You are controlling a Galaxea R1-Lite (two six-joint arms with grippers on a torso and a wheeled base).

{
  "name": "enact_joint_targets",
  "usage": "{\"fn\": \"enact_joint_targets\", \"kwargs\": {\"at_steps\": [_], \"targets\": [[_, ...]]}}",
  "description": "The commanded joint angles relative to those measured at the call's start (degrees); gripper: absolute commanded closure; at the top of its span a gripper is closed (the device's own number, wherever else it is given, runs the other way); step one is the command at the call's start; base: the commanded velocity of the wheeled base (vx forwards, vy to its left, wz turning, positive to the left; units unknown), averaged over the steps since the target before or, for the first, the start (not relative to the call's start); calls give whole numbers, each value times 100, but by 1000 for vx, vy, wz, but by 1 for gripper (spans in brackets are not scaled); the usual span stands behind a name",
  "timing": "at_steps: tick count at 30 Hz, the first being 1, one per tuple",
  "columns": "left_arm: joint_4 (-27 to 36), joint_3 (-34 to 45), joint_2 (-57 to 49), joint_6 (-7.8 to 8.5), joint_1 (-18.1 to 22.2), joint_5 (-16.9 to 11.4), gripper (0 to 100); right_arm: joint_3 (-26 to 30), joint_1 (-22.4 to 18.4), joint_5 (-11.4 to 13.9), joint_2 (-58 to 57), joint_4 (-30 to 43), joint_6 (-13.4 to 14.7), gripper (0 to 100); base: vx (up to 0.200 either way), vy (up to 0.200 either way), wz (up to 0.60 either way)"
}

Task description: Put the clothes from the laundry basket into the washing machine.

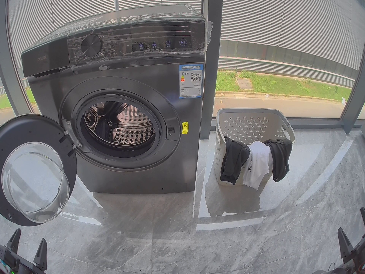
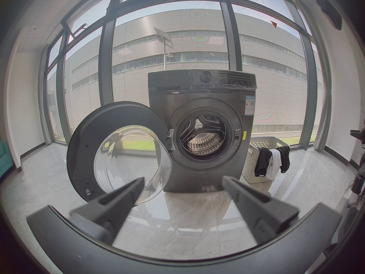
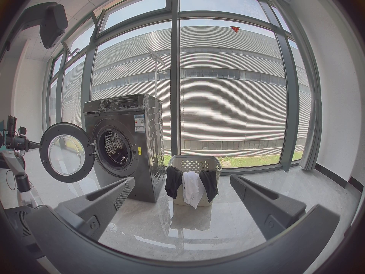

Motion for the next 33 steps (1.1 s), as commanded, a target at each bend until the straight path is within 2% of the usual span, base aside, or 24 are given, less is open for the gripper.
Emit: {"fn": "enact_joint_targets", "kwargs": {"at_steps": [1,5,20,25,33], "targets": [[2,92,9,4,-2,0,0,92,-1,5,-93,-3,0,0,0,0,0],[2,92,9,4,-2,0,0,92,-1,5,-93,-3,0,0,0,0,0],[2,92,9,-4,-2,0,0,101,-1,5,-93,-12,18,0,0,-200,0],[2,92,9,-4,-2,0,0,101,-1,23,-93,-30,158,0,0,0,0],[2,92,9,4,-2,0,0,101,-1,23,-93,-30,158,0,0,0,0]]}}
